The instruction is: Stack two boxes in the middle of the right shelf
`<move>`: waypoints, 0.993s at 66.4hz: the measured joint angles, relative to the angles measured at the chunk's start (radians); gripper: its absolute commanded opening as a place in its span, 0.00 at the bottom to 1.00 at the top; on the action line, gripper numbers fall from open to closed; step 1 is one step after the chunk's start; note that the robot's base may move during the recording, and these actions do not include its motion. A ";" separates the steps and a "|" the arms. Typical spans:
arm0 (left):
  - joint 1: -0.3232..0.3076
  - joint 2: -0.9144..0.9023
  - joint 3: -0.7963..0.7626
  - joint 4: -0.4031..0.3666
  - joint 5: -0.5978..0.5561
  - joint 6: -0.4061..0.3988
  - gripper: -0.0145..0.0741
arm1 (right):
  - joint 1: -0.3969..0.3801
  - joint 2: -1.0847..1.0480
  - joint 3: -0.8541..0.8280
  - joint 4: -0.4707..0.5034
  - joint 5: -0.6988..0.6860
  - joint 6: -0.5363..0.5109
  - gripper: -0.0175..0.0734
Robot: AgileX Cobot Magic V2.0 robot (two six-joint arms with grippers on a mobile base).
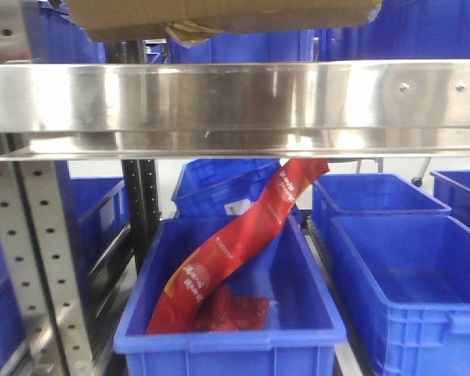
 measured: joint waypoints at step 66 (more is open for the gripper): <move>0.000 0.000 0.000 0.000 0.000 0.000 0.04 | 0.009 0.000 0.000 0.038 0.096 0.000 0.03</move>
